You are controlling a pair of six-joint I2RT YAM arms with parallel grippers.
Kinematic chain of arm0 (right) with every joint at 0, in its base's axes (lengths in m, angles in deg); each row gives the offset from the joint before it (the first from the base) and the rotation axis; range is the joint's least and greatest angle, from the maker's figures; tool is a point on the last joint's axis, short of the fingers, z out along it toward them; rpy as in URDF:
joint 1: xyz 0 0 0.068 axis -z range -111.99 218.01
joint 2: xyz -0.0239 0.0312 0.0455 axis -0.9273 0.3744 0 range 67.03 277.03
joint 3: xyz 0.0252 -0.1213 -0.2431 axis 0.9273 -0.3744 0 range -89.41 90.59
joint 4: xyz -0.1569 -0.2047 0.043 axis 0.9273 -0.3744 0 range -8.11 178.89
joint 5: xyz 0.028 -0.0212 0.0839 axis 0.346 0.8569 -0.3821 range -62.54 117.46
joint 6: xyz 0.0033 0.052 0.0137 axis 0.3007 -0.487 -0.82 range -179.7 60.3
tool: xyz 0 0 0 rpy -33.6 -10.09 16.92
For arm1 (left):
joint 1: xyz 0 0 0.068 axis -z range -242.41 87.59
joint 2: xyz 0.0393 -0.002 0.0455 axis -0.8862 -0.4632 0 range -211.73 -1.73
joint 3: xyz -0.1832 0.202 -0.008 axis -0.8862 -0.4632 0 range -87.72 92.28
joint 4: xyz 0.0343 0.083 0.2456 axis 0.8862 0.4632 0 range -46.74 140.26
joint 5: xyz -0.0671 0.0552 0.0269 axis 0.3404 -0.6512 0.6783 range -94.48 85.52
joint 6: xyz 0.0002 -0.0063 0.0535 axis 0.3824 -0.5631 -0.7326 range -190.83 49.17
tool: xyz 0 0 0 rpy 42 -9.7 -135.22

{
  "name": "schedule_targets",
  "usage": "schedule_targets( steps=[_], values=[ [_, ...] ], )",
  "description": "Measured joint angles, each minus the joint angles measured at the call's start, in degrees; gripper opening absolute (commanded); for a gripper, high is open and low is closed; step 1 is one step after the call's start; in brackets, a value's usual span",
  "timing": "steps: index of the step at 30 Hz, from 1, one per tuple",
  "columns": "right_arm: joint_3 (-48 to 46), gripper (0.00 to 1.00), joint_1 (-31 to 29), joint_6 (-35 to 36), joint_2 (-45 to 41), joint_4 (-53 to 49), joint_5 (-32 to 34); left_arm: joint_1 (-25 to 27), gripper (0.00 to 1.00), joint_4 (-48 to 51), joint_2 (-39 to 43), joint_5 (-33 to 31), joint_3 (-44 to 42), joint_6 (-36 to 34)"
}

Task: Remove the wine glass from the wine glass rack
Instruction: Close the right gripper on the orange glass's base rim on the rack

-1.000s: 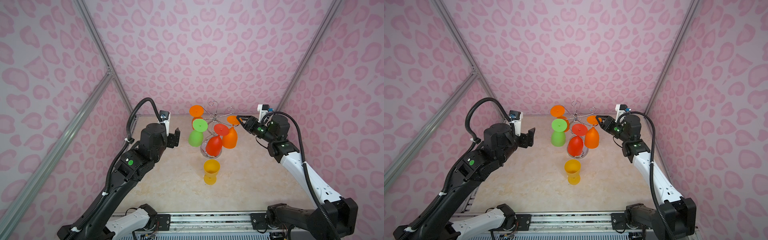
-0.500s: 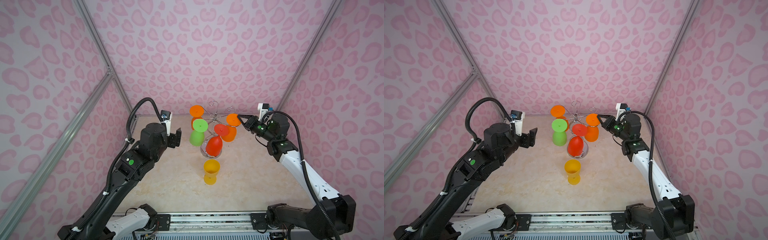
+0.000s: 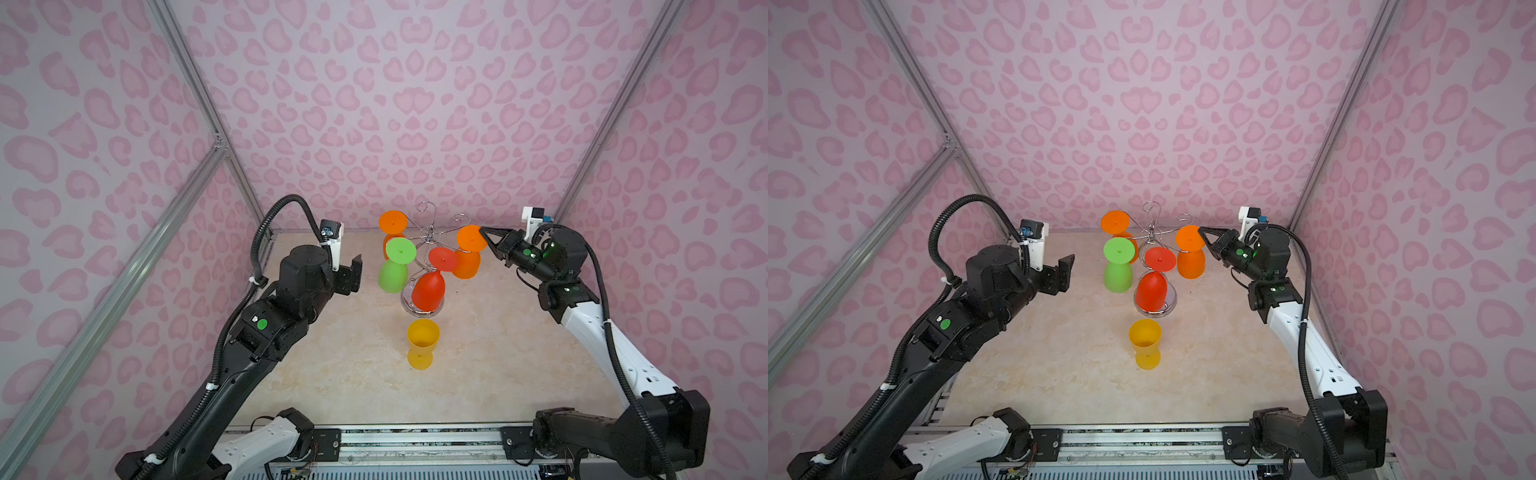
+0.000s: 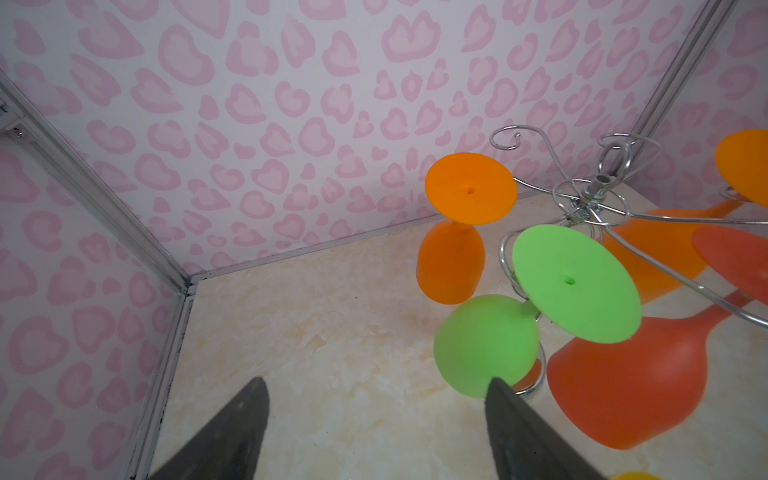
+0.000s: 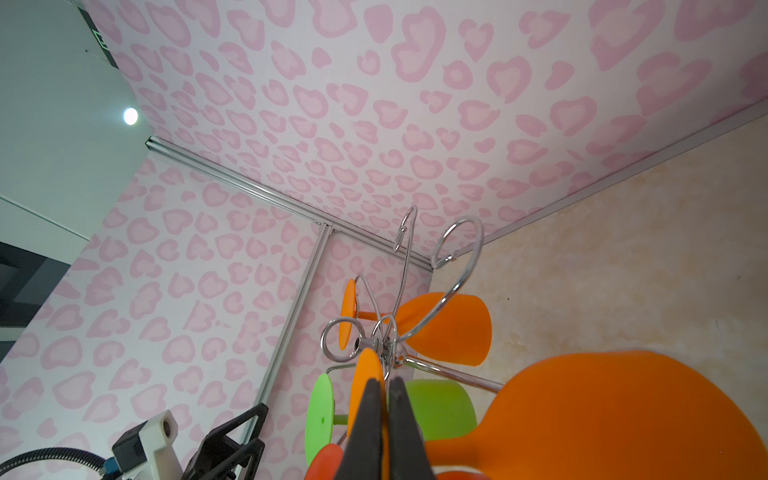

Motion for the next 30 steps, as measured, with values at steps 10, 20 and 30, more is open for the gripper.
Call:
schedule_targets(
  steps=[10,20,30],
  values=[
    [-2.91,0.00,1.68,-4.63,-2.60,4.20,-2.16,-0.11,0.83,0.04,-0.55,1.92,0.00,-0.02],
    [-5.57,0.00,0.92,-8.04,-3.85,7.54,-2.95,-0.11,0.83,0.07,-0.68,3.23,0.00,-0.02],
    [-4.90,0.00,-2.25,-8.52,-3.69,8.26,-2.95,-0.13,0.83,0.24,-0.52,3.72,-1.97,0.00]
  ],
)
